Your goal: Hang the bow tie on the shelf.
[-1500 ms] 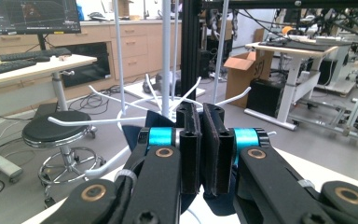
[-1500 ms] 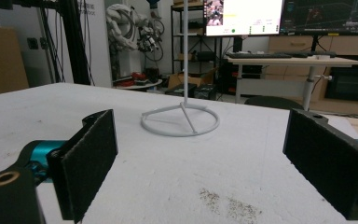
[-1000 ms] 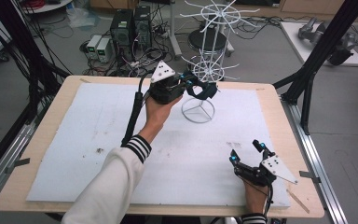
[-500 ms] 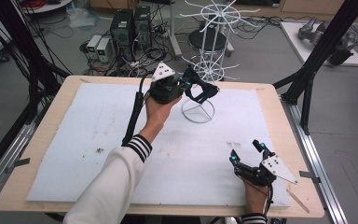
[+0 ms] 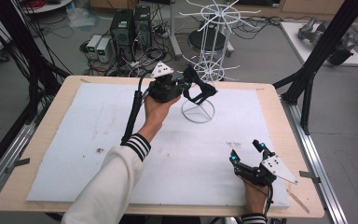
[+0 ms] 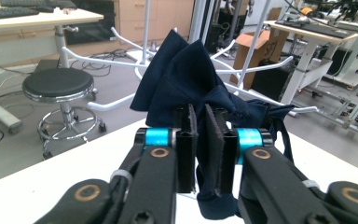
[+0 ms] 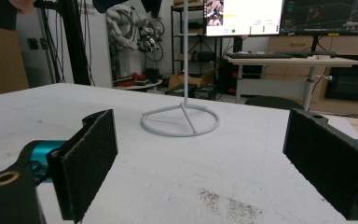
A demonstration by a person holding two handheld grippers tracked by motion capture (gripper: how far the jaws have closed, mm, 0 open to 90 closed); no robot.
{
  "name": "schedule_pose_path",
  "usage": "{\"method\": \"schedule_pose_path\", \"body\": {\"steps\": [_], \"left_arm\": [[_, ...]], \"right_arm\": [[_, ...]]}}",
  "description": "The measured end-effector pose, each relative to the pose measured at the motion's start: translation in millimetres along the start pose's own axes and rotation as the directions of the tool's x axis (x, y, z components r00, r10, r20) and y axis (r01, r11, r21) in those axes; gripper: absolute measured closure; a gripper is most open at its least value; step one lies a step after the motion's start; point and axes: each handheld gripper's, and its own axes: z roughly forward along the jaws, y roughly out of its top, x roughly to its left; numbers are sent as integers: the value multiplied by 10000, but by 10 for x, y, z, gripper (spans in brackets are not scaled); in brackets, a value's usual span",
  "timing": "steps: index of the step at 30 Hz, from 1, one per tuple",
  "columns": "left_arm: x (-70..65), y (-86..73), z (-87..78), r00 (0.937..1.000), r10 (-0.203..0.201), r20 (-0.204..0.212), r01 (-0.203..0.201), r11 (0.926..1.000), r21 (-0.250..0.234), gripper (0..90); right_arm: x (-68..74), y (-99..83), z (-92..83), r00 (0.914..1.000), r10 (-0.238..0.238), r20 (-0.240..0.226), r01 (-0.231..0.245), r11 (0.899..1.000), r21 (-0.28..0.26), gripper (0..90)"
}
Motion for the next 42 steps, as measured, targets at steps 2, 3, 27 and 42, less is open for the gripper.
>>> {"method": "schedule_pose_path", "body": {"steps": [2,3,27,42], "left_arm": [[4,4,-6,10000,-14,-13,14,10000,97,798],[4,7,-12,10000,-11,-49,11,9999,112,790],[110,45,-56,10000,-64,-65,68,9977,672,588],[126,-364,-829,9763,1988,852,-2004,9796,111,200]], "right_arm": [[0,0,0,10000,-14,-4,14,10000,2,90],[-1,0,0,10000,-41,-5,41,10000,2,90],[-2,-2,-8,10000,19,-27,-19,10000,-12,90],[5,-3,-13,9999,-108,-23,108,9999,-49,90]]}}
